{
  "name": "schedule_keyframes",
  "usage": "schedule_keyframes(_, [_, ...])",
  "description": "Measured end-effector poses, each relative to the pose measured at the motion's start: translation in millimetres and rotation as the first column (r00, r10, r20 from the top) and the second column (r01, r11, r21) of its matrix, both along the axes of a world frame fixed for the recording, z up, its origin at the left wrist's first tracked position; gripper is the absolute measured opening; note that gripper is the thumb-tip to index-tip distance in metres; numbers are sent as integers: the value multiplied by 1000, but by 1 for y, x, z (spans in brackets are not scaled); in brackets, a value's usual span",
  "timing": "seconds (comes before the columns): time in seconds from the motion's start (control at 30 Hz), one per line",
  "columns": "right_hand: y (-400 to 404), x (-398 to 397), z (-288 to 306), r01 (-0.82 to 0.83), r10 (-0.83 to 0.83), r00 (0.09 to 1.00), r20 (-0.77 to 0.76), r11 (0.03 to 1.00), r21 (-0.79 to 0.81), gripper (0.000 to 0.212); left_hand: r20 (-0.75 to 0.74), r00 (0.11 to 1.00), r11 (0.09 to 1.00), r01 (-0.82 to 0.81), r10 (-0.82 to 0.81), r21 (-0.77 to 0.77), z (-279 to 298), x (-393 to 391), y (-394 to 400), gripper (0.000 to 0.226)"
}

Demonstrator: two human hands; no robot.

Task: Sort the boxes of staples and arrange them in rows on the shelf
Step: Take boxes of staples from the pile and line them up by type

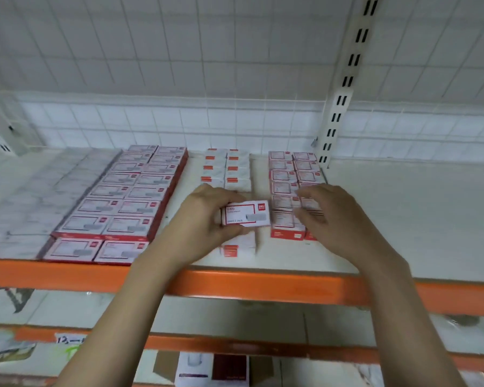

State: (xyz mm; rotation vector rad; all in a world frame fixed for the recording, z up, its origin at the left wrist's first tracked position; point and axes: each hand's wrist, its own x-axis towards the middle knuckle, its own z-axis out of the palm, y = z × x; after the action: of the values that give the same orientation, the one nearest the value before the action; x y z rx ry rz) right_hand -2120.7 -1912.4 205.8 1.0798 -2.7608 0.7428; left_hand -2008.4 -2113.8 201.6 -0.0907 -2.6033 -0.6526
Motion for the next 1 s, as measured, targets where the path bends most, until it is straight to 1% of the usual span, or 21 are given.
schedule_keyframes(0.17, [-74, 33, 2, -24, 24, 1000, -16, 1000, 5, 39, -8, 1000, 999, 21, -21, -30, 10, 28, -76, 42])
schedule_keyframes(0.33, [-124, 68, 1, -14, 14, 999, -29, 1000, -11, 37, 58, 998, 997, 35, -32, -66, 12, 54, -133, 47])
schedule_keyframes(0.4, [-140, 81, -1, -3, 3, 999, -41, 1000, -14, 37, 80, 996, 998, 50, -46, -49, 11, 64, -149, 47])
schedule_keyframes(0.5, [-157, 100, -5, 22, -22, 999, -34, 1000, -2, 38, 91, 992, 996, 87, -84, -21, 9, 81, -170, 48])
schedule_keyframes(0.57, [-166, 113, -8, 33, -32, 999, -32, 999, 4, 37, 103, 992, 997, 74, -73, -1, 7, 94, -180, 49])
schedule_keyframes(0.63, [-175, 123, -9, 37, -37, 999, -31, 999, 18, 37, 93, 993, 997, 74, -73, -15, 3, 106, -190, 49])
schedule_keyframes(0.77, [-191, 140, -10, -11, 12, 998, -60, 1000, 15, 38, 127, 989, 997, 76, -78, 21, -3, 127, -203, 50])
schedule_keyframes(0.87, [-201, 151, -13, -50, 52, 997, -57, 998, 38, 45, 148, 985, 996, 84, -83, 1, -11, 139, -211, 59])
schedule_keyframes(1.0, [-209, 161, -17, -86, 90, 994, -61, 994, 74, 53, 155, 986, 998, 59, -63, 31, -21, 147, -216, 65])
